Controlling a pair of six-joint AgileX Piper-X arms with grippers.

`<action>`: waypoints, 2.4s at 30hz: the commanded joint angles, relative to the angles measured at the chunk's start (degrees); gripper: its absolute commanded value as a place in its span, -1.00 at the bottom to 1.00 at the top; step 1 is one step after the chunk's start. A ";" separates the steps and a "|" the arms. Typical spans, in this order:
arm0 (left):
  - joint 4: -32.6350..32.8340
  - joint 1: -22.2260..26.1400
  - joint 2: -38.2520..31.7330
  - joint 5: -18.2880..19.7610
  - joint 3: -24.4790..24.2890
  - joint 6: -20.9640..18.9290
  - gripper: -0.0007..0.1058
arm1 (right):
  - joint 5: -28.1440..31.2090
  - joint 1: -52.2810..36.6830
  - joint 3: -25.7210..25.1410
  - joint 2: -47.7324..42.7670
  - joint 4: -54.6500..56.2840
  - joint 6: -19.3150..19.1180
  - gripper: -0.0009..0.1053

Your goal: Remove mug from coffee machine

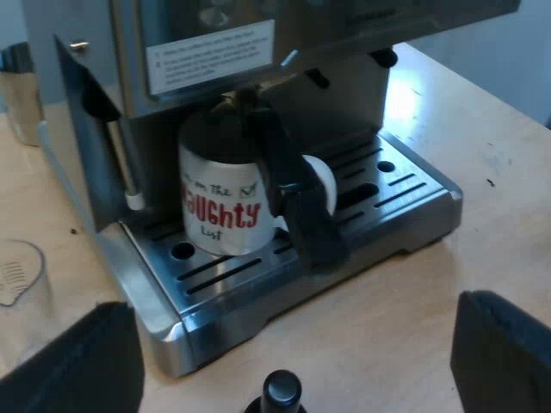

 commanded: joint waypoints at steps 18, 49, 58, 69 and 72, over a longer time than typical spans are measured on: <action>-4.62 -2.18 3.01 1.81 -0.37 0.09 0.65 | 2.37 9.65 -0.52 22.17 -20.19 -0.51 0.18; -4.62 -2.18 3.01 1.82 -0.37 0.09 0.65 | 2.84 11.69 7.17 53.14 -71.41 4.26 0.18; -4.62 -2.18 3.01 1.82 -0.37 0.09 0.65 | 7.30 12.32 7.17 61.64 -84.96 4.26 0.18; -4.62 -2.18 3.01 1.82 -0.37 0.09 0.65 | 7.55 12.32 3.78 68.65 -94.10 4.26 0.18; -4.62 -2.18 3.01 1.82 -0.37 0.09 0.65 | 7.49 12.32 2.25 69.80 -93.85 4.26 0.18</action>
